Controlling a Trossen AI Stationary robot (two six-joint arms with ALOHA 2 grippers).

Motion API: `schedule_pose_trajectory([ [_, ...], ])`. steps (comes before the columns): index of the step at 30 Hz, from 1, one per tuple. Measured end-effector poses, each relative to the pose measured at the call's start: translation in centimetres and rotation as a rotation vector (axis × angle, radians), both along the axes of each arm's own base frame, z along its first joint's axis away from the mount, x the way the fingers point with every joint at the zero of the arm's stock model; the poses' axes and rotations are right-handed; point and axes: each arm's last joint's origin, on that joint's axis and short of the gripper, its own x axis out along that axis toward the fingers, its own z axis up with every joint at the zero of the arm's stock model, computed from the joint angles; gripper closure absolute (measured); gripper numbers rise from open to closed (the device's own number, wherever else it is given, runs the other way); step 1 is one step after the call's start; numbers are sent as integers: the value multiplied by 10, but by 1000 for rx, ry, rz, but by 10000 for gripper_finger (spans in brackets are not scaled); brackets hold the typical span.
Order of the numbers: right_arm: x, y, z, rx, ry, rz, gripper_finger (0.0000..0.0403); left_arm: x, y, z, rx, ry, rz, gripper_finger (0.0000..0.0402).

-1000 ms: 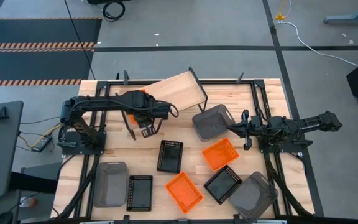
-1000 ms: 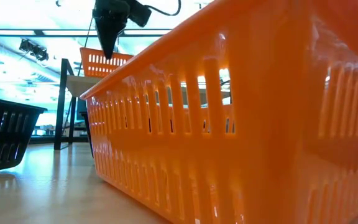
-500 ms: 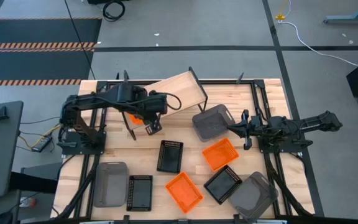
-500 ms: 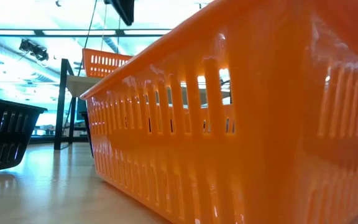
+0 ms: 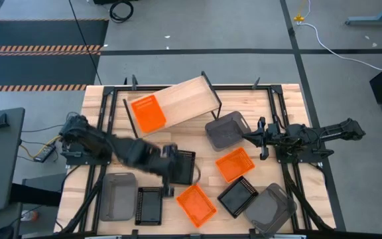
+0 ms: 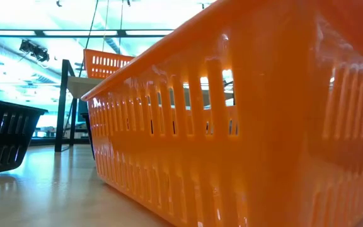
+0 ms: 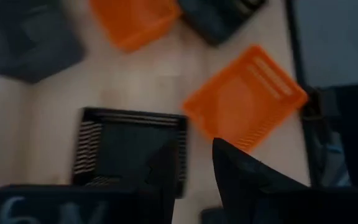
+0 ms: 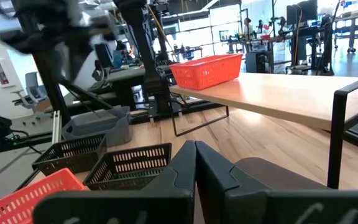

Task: Stack baskets on shelf by color
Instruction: Put the top black bin on the shelf

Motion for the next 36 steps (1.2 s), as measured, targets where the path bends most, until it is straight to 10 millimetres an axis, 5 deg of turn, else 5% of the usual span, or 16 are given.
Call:
schedule_pose_trajectory([
  [6, 0, 0, 3, 4, -24, 0, 391, 0, -35, -48, 49, 77, -95, 296],
  [15, -1, 0, 11, 50, -119, 3, 391, 13, -45, -106, 125, 238, -104, 296],
  [27, -3, 3, 27, 151, -287, 149, 391, 20, -39, -132, 78, 316, -126, 296],
  [36, -5, 0, 31, 139, -340, 32, 391, 22, -27, -136, 83, 350, -88, 296],
])
